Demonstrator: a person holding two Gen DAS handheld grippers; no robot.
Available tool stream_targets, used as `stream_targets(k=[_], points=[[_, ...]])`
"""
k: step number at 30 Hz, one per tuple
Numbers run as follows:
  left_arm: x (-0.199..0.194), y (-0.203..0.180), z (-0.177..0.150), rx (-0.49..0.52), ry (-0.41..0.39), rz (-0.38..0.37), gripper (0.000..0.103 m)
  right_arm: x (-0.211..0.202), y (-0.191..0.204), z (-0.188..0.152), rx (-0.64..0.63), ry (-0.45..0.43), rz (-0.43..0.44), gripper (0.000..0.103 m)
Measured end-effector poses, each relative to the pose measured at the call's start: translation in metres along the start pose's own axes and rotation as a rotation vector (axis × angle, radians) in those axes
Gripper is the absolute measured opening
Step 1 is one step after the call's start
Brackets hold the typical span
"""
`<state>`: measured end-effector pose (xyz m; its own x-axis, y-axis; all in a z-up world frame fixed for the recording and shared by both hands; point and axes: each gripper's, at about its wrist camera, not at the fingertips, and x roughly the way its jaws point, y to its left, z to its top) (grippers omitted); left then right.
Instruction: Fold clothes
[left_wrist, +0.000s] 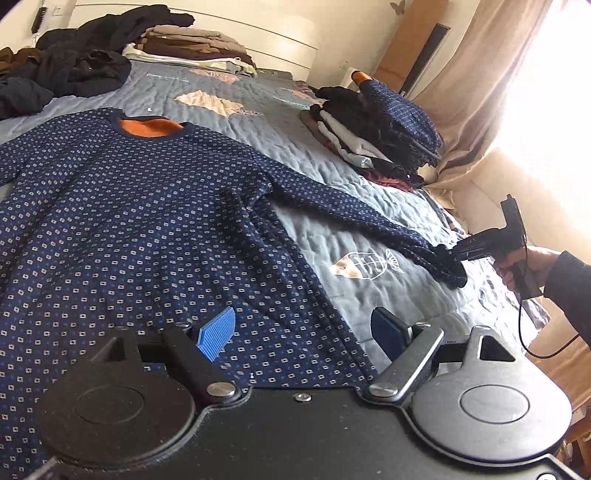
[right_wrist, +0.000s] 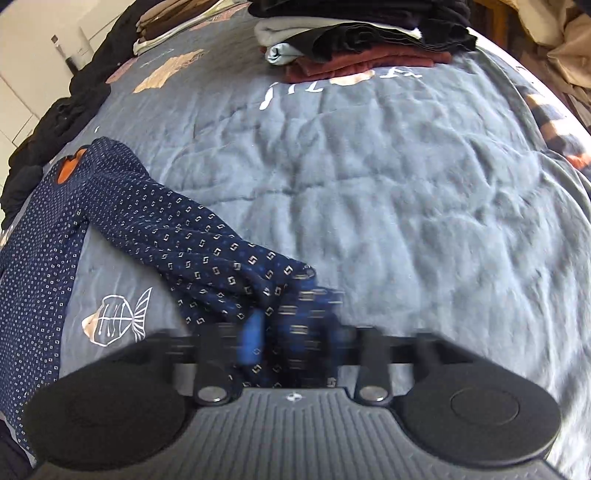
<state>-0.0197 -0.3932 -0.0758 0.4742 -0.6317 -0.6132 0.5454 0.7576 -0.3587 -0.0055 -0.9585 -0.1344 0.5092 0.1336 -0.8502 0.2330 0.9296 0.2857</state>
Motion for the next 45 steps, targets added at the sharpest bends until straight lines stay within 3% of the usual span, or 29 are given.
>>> stream_targets(k=[11,17,24,26,29,33,37,39,42,45], points=[[-0.006,0.008,0.003,-0.002,-0.005,0.063,0.080,-0.087,-0.017,0.068,-0.025,-0.355,-0.119,0.006],[-0.004,0.006,0.000,0.009,0.012,0.071,0.080,-0.055,-0.012,0.052,-0.207,-0.271,-0.228,0.006],[-0.008,0.008,-0.006,0.030,0.028,0.074,0.080,-0.017,-0.036,-0.010,-0.159,-0.065,-0.167,0.015],[-0.008,0.009,-0.007,0.029,0.029,0.072,0.080,-0.028,-0.042,-0.013,-0.103,-0.081,-0.163,0.030],[-0.007,0.012,-0.006,0.021,0.026,0.066,0.080,-0.058,-0.039,0.000,-0.037,-0.179,-0.136,0.038],[0.008,0.012,0.006,0.022,0.015,0.065,0.080,-0.075,0.008,0.034,0.017,-0.313,0.019,0.049],[0.037,0.008,0.026,0.022,0.002,0.067,0.080,-0.035,0.088,0.056,-0.043,-0.324,0.209,0.059],[0.056,-0.003,0.029,0.046,0.001,0.046,0.080,-0.002,0.120,0.066,-0.080,-0.274,0.207,0.059],[0.088,-0.021,0.029,0.070,0.019,0.032,0.080,0.050,0.141,0.077,-0.090,-0.190,0.137,0.059],[0.106,-0.027,0.016,0.070,0.021,-0.033,0.080,0.084,0.152,0.080,-0.089,-0.142,0.047,0.059]])
